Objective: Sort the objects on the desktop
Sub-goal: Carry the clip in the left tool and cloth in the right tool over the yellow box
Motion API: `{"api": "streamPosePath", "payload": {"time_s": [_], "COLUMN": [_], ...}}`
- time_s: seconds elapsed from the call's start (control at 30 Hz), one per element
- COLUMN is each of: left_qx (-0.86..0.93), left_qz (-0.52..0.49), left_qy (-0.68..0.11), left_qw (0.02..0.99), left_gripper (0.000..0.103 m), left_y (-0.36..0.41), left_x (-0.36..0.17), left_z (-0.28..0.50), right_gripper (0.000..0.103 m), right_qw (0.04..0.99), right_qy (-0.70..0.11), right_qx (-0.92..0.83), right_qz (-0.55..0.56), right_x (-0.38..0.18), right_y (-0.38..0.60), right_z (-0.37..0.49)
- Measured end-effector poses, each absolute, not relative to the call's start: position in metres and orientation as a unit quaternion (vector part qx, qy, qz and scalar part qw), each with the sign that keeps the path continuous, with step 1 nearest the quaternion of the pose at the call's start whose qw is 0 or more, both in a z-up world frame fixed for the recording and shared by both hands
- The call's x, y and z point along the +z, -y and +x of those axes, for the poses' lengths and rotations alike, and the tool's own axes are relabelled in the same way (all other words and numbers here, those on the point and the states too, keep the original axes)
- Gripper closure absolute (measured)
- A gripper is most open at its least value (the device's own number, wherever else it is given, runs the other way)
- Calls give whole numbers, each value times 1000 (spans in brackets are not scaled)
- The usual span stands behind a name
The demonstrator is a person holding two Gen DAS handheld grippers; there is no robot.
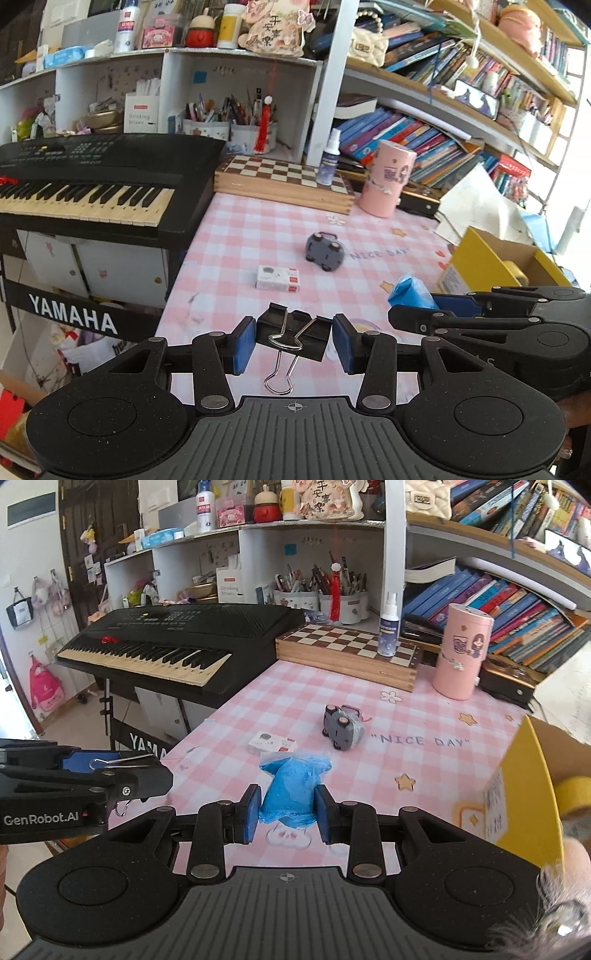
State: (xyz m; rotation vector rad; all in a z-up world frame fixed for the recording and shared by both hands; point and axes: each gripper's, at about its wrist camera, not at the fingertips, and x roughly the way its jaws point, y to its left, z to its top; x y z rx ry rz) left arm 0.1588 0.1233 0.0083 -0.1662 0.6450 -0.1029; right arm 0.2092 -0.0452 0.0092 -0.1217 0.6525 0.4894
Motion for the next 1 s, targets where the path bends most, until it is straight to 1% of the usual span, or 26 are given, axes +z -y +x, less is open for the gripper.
{"api": "streamPosePath", "payload": {"time_s": [0.27, 0.63, 1.0], "left_qx": [-69, -118, -178], "left_qz": [-88, -81, -71], "left_qy": [-316, -318, -324], "left_qw": [942, 937, 926], "left_gripper": [60, 60, 60], "left_y": [-127, -111, -82], "left_x": [11, 9, 4], "left_z": [107, 54, 35], "right_gripper": [74, 74, 75], "right_qw": [918, 924, 925], "right_qy": [-332, -343, -364], "right_qx": [211, 165, 106], "right_qz": [-51, -30, -4], "right_x": [8, 1, -3], "right_y": [52, 71, 106], "right_z": [151, 76, 36]}}
